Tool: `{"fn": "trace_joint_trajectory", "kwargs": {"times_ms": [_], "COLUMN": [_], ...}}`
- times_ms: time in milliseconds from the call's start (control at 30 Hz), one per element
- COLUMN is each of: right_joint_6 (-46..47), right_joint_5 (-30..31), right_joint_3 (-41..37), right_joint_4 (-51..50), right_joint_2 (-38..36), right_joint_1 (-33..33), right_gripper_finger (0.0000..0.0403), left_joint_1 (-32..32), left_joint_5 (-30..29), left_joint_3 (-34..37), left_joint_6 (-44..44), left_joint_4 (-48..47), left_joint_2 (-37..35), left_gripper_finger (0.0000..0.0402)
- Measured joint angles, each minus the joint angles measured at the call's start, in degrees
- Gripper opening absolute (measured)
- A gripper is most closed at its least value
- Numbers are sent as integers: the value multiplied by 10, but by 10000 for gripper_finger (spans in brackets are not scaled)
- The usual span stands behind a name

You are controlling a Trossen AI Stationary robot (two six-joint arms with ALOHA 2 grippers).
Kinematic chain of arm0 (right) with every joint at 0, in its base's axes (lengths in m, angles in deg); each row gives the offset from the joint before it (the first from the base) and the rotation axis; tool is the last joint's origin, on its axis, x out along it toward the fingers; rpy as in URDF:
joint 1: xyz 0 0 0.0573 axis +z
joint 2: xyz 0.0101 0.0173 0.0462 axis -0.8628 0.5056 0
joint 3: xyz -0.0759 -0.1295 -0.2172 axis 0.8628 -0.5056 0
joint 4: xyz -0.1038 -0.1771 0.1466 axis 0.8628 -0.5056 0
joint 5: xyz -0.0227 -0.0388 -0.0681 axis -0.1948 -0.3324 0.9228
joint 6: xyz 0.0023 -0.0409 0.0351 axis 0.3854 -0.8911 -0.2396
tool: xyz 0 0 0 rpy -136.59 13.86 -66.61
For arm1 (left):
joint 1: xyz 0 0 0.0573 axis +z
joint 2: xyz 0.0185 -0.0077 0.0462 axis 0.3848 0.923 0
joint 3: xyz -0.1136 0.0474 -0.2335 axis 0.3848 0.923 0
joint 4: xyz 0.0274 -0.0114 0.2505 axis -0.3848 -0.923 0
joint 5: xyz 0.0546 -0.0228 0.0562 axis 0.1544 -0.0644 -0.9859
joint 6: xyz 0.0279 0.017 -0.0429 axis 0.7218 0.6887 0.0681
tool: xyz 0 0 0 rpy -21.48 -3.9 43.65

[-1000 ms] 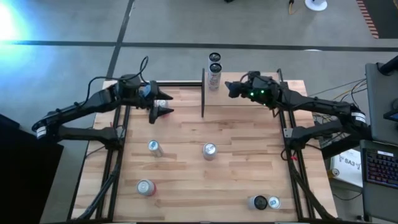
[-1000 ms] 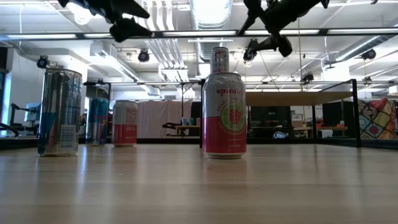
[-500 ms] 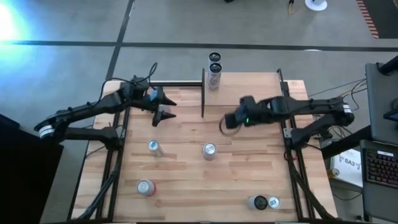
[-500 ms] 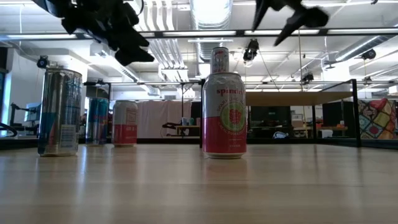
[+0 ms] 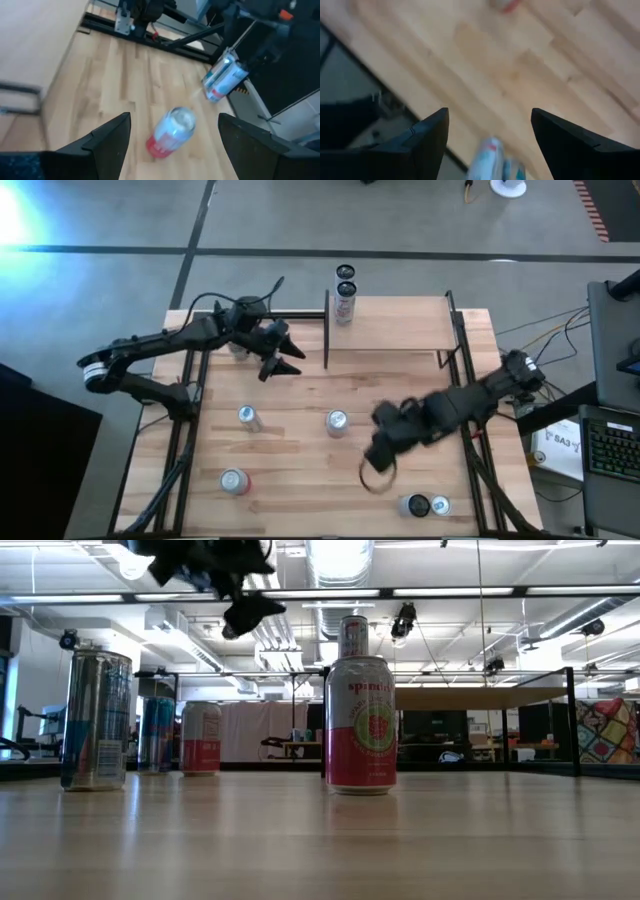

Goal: Place canned beverage on shelf
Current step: Put the white and pink soda can aligned with the other white soda can on the shelf

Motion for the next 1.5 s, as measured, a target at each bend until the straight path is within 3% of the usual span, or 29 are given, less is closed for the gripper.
{"fn": "trace_joint_trajectory", "kwargs": {"times_ms": [100, 300, 433, 700, 933, 1067, 1200, 1500], "right_joint_6": [21, 79, 84, -12, -106, -117, -120, -110], "right_joint_5": [2, 34, 68, 83, 81, 52, 43, 52], "right_joint_3": [27, 64, 79, 100, 123, 120, 110, 58], "right_joint_4": [-22, -23, -29, -96, -99, -91, -78, -37], "right_joint_2": [10, 23, 49, 106, 132, 140, 145, 141], "right_joint_1": [53, 169, 243, 291, 286, 279, 277, 277], "right_gripper_finger": [272, 272, 272, 290, 337, 355, 357, 357], "left_joint_1": [-41, -159, -239, -355, -378, -378, -383, -406], "left_joint_5": [-39, -211, -292, -474, -489, -442, -400, -402], "left_joint_3": [-37, -91, -117, -138, -139, -170, -224, -385], "left_joint_6": [-38, -75, -126, -234, -317, -335, -321, -252], "left_joint_4": [-2, 0, -1, -39, -45, -45, -55, -175], "left_joint_2": [14, 31, 45, 79, 143, 192, 241, 317], "left_gripper_finger": [278, 278, 278, 278, 278, 278, 278, 260]}}
